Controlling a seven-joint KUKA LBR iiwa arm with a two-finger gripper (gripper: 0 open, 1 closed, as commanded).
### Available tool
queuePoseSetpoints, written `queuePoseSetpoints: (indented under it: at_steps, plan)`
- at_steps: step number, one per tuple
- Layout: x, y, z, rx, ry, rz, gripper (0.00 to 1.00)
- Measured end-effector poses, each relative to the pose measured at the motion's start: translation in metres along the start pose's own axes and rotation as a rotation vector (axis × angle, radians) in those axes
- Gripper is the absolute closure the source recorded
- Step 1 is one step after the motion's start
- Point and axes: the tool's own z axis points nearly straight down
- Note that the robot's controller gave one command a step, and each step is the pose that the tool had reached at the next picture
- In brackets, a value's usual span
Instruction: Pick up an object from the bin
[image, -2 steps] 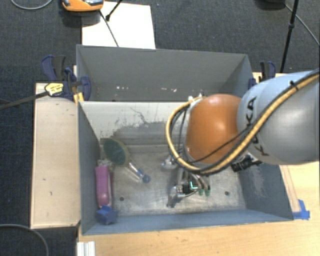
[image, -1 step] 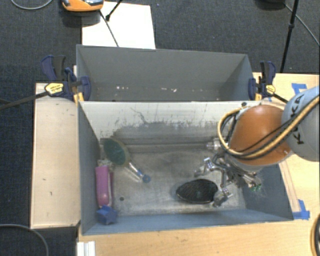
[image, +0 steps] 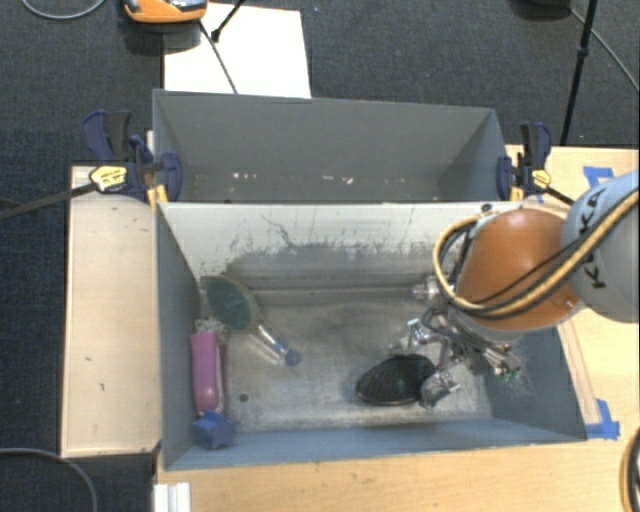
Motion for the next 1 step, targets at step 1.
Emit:
queuePoseSetpoints:
  at_steps: [1]
  plan:
    - [-0.0014,0.0385,-0.1708,0.005,-0.01,-0.156,1.0]
